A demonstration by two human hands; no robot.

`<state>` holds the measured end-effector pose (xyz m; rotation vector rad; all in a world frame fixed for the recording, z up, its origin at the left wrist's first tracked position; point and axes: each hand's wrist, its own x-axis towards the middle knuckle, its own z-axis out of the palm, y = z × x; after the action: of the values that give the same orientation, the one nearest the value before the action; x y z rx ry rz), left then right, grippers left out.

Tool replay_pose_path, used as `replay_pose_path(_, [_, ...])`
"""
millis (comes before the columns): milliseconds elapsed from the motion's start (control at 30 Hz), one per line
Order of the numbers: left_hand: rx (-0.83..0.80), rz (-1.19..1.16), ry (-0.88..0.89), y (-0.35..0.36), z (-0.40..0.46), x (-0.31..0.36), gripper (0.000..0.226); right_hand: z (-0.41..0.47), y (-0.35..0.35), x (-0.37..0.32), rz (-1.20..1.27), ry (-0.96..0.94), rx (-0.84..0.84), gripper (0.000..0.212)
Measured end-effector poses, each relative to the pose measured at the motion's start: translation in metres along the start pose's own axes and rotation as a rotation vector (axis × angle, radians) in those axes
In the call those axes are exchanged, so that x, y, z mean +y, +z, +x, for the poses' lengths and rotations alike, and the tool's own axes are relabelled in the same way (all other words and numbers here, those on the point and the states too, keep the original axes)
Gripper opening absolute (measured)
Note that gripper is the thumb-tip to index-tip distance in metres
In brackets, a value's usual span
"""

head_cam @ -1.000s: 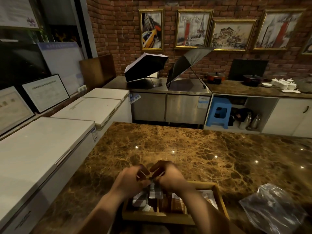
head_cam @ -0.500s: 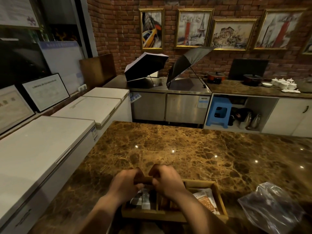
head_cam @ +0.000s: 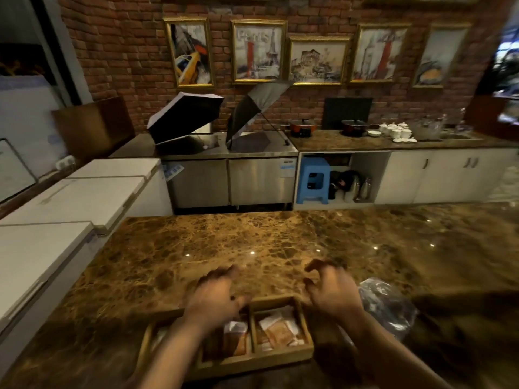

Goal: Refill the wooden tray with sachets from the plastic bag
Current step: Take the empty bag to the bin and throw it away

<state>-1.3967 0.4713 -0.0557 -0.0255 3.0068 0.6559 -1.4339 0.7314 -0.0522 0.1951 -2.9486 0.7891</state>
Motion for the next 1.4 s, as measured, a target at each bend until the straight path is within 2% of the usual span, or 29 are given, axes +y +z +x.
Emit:
replay_pose_path(133, [-0.063, -0.032, 0.120, 0.030, 0.020, 0.058, 0.071, -0.012, -0.039, 0.072, -0.153, 0.174, 0.038, 0.031])
replay_pose_path(200, [-0.064, 0.003, 0.181, 0.043, 0.028, 0.084, 0.070, -0.018, -0.054, 0.101, -0.147, 0.210, 0.039, 0.039])
replay_pose_path(367, [-0.187, 0.003, 0.224, 0.072, 0.044, 0.143, 0.077, -0.034, -0.079, 0.160, -0.197, 0.297, -0.014, 0.055])
replay_pose_path(600, [-0.278, 0.010, 0.280, 0.114, 0.048, 0.194, 0.098, -0.041, -0.078, 0.204, -0.130, 0.305, -0.099, 0.061])
replay_pose_path(767, [-0.240, 0.130, 0.562, 0.136, 0.034, 0.206, 0.088, -0.041, -0.066, 0.215, -0.232, 0.243, -0.202, 0.070])
replay_pose_path(933, [-0.312, 0.247, 0.545, 0.152, 0.027, 0.214, 0.101, -0.042, -0.052, 0.217, -0.237, 0.174, -0.243, 0.056])
replay_pose_path(1033, [-0.311, 0.277, 0.501, 0.159, 0.024, 0.211, 0.088, -0.040, -0.049, 0.219, -0.262, 0.152, -0.238, 0.045])
replay_pose_path(1200, [-0.155, 0.174, 0.497, 0.145, 0.033, 0.204, 0.036, -0.037, -0.050, 0.216, -0.226, 0.118, -0.155, 0.040])
replay_pose_path(1300, [-0.096, 0.074, 0.432, 0.121, 0.047, 0.199, 0.027, -0.031, -0.056, 0.210, -0.209, 0.073, -0.076, 0.034])
replay_pose_path(1400, [-0.018, 0.072, 0.415, 0.093, 0.059, 0.192, 0.020, -0.021, -0.067, 0.199, -0.166, 0.009, 0.011, 0.029])
